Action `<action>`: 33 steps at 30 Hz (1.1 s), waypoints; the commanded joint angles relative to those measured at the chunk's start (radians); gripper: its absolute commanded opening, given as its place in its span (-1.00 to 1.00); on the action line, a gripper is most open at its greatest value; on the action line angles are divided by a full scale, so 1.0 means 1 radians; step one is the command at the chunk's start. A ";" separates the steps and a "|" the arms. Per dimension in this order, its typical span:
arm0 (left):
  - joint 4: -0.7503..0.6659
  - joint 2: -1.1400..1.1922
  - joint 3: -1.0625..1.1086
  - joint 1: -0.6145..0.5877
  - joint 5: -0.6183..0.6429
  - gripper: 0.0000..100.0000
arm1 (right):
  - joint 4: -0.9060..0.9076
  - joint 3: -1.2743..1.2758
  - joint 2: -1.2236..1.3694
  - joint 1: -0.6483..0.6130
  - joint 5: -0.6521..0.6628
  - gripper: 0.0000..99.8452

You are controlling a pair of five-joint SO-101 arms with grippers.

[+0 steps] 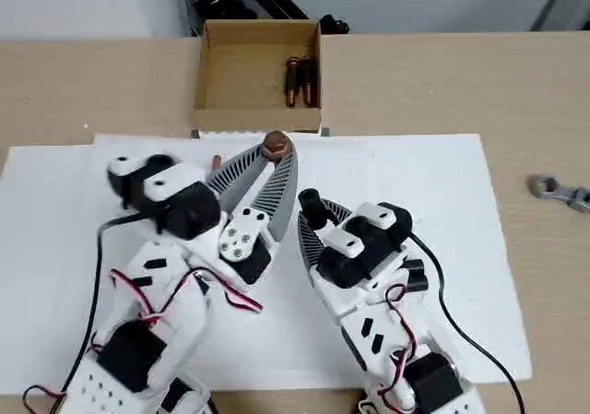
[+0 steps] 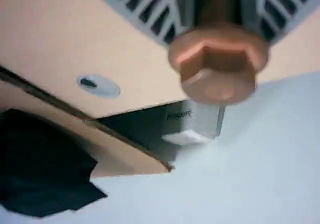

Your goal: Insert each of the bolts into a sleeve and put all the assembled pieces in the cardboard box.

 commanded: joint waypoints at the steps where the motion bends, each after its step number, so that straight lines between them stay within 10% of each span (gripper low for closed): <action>1: -0.026 -0.006 -0.062 0.021 0.032 -0.99 | -0.030 -0.008 -0.007 -0.002 0.002 -0.99; 33: 0.005 -0.008 -0.050 0.034 0.104 -0.99 | -0.099 -0.026 -0.010 0.061 -0.020 -0.98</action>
